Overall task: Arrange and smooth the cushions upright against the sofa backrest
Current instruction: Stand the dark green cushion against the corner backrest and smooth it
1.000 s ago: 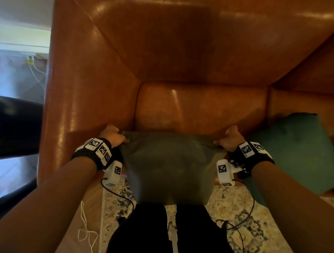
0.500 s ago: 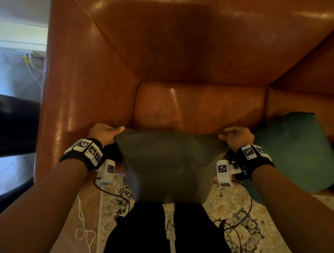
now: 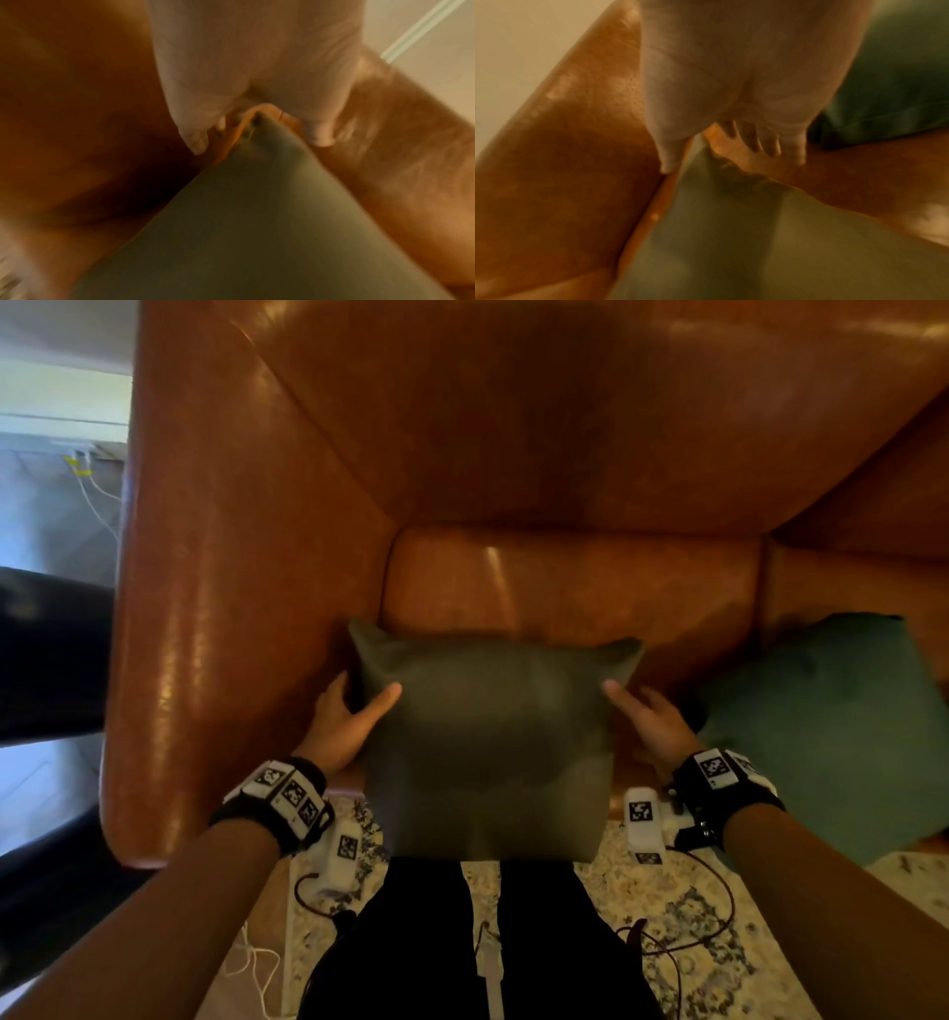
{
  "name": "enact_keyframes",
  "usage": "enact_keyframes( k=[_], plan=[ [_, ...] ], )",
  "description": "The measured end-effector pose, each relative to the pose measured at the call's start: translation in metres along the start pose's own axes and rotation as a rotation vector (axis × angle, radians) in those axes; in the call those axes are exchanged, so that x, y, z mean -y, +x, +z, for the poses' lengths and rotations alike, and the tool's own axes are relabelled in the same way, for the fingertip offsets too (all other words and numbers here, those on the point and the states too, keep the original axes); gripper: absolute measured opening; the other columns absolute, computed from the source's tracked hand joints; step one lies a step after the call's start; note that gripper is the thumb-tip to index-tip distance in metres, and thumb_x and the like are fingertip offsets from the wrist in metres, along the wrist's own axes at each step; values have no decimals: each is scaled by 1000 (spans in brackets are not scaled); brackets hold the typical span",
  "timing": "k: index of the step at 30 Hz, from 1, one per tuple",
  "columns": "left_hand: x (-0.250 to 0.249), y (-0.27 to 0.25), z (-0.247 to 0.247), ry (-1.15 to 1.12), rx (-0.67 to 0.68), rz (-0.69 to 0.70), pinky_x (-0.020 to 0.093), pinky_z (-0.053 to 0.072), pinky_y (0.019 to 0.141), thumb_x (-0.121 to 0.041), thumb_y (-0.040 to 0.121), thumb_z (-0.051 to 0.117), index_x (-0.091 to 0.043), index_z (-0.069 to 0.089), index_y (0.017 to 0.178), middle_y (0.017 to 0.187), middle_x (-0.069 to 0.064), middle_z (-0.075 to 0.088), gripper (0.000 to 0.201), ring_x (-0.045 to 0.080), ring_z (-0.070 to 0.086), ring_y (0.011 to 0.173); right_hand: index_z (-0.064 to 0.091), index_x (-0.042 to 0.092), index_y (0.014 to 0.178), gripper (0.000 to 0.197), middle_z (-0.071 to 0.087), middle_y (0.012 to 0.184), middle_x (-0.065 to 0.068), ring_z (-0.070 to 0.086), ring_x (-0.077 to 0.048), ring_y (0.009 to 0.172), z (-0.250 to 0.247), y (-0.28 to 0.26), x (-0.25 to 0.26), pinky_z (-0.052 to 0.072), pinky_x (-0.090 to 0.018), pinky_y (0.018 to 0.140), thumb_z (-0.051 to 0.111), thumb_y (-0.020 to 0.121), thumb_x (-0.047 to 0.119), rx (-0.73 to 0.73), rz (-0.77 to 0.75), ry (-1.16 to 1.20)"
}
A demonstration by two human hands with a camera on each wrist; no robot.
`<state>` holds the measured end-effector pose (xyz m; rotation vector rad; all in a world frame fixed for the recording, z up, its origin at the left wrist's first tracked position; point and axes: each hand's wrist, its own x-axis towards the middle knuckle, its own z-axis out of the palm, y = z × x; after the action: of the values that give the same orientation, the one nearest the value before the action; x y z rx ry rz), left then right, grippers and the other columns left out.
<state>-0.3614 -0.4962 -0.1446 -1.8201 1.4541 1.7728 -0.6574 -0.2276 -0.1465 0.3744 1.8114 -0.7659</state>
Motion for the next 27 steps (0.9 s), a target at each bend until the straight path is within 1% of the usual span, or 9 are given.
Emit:
enact_keyframes(
  k=[2, 3, 6, 12, 17, 21, 23, 25, 27],
  plan=[
    [17, -10, 12, -47, 123, -65, 53, 44, 115, -67, 60, 90, -34, 20, 162, 162, -2, 39, 129, 24, 48, 141, 46, 19, 152, 103, 65, 139, -8, 69, -30, 117, 10, -5, -17, 59, -48, 92, 90, 67, 58, 201, 52, 49],
    [25, -12, 16, -31, 149, -70, 53, 43, 115, -61, 60, 92, -36, 15, 163, 162, -3, 38, 132, 23, 47, 142, 46, 25, 151, 102, 67, 136, -4, 70, -28, 116, 14, -4, -26, 58, -50, 95, 93, 65, 54, 240, 39, 25],
    [37, -16, 25, 32, 191, -17, 50, 41, 118, -55, 61, 95, -45, 6, 162, 163, -8, 36, 135, 20, 45, 144, 42, 47, 146, 102, 62, 138, 8, 64, -22, 122, 24, -3, -42, 53, -53, 105, 95, 60, 60, 207, -57, -87],
    [6, -17, 20, 45, 168, 106, 49, 45, 115, -66, 61, 91, -57, 25, 154, 148, -19, 53, 114, 12, 56, 133, 47, 53, 143, 91, 65, 136, 14, 64, -17, 122, 14, -20, -15, 50, -45, 110, 82, 63, 77, 139, -207, -170],
    [-32, 1, 25, 15, 150, 165, 48, 44, 115, -66, 66, 89, -60, 20, 153, 151, -21, 52, 111, 12, 56, 135, 46, 63, 140, 86, 64, 139, 16, 61, -16, 127, 6, -7, 17, 49, -45, 110, 82, 62, 79, 69, -269, -83],
    [-34, 8, 39, 54, 25, 40, 51, 32, 122, -89, 78, 53, -44, 3, 163, 167, -8, 31, 108, 25, 39, 150, 50, 39, 147, 122, 58, 149, 3, 57, -23, 133, 1, 40, -14, 43, -51, 116, 61, 43, 102, -68, -168, -43],
    [-25, 9, 41, 175, -75, -46, 48, 26, 123, -82, 94, 26, -28, 11, 165, 169, 3, 29, 91, 31, 34, 152, 50, 26, 148, 122, 54, 152, -8, 54, -34, 135, 6, 37, -25, 40, -55, 116, 33, 59, 107, -107, -59, -137],
    [-5, 15, 39, 238, -114, -140, 49, 26, 123, -86, 90, 10, -19, 28, 162, 165, 12, 35, 99, 34, 38, 149, 50, 13, 150, 111, 52, 152, -18, 51, -41, 136, 4, 43, -47, 38, -52, 117, 15, 83, 93, -125, 74, -195],
    [16, 23, 36, 268, -77, -211, 49, 31, 122, -99, 74, 3, -17, 42, 156, 159, 12, 45, 122, 33, 45, 145, 50, 13, 151, 132, 54, 151, -17, 55, -40, 133, 0, 64, -81, 40, -53, 115, 17, 63, 106, -55, 169, -141]
  ],
)
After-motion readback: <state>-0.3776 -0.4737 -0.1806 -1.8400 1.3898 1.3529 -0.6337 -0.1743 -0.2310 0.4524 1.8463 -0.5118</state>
